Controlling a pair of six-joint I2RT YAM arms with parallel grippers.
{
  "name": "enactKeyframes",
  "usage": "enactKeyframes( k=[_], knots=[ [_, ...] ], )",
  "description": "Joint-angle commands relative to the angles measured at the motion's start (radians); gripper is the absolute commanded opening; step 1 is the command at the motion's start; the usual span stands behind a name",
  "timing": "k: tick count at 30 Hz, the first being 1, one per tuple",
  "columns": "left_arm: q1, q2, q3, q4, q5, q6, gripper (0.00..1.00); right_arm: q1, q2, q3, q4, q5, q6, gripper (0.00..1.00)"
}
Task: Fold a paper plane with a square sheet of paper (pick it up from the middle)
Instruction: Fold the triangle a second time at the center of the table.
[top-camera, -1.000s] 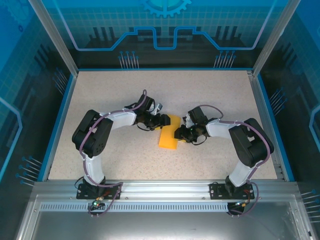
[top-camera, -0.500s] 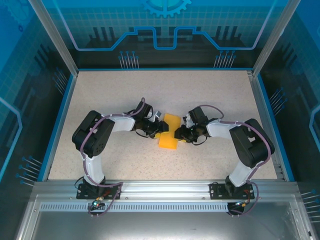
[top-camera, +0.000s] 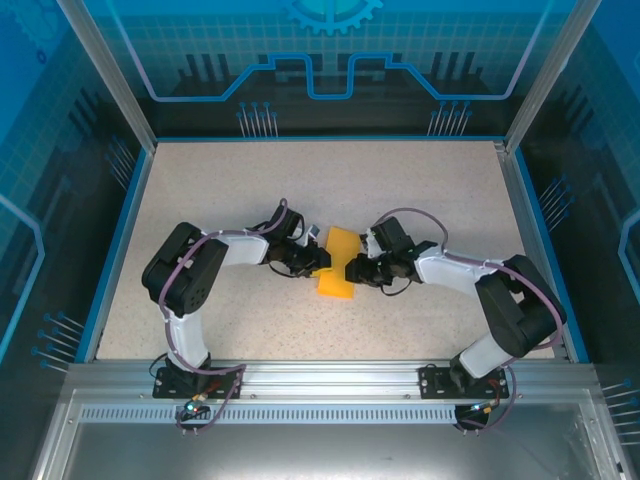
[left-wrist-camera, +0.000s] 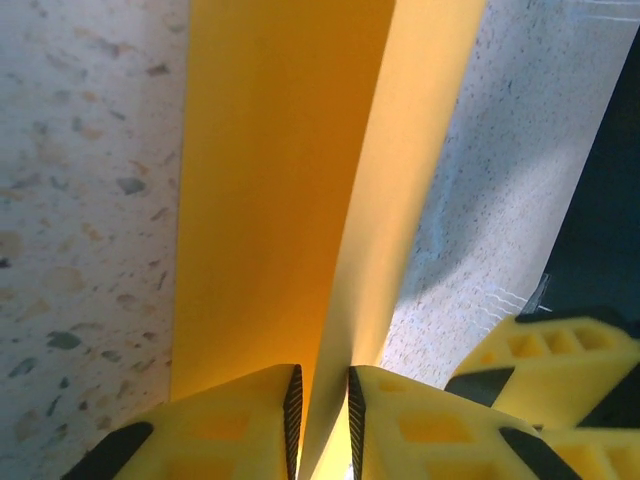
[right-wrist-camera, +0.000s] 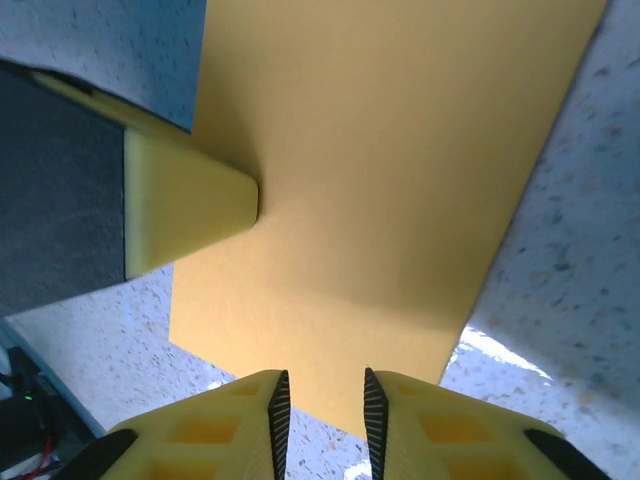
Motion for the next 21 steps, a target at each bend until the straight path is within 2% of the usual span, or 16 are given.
enactKeyframes(
  k=[1, 3, 11, 18, 21],
  knots=[
    [0.006, -0.035, 0.031, -0.057, -0.017, 0.019, 0.22, 0.073, -0.029, 0.037, -0.05, 0.107, -0.031, 0.32],
    [0.006, -0.038, 0.038, -0.072, -0.018, 0.019, 0.21, 0.13, -0.041, 0.059, -0.093, 0.206, -0.057, 0.34],
    [0.006, -0.048, 0.053, -0.1, -0.004, 0.004, 0.16, 0.364, -0.074, 0.102, -0.193, 0.574, -0.172, 0.54],
    [0.004, -0.053, 0.068, -0.125, 0.002, 0.001, 0.15, 0.502, 0.001, 0.219, -0.267, 0.76, -0.239, 0.6],
    [0.003, -0.053, 0.072, -0.131, 0.0, 0.0, 0.15, 0.522, 0.036, 0.247, -0.261, 0.771, -0.264, 0.61]
  ],
)
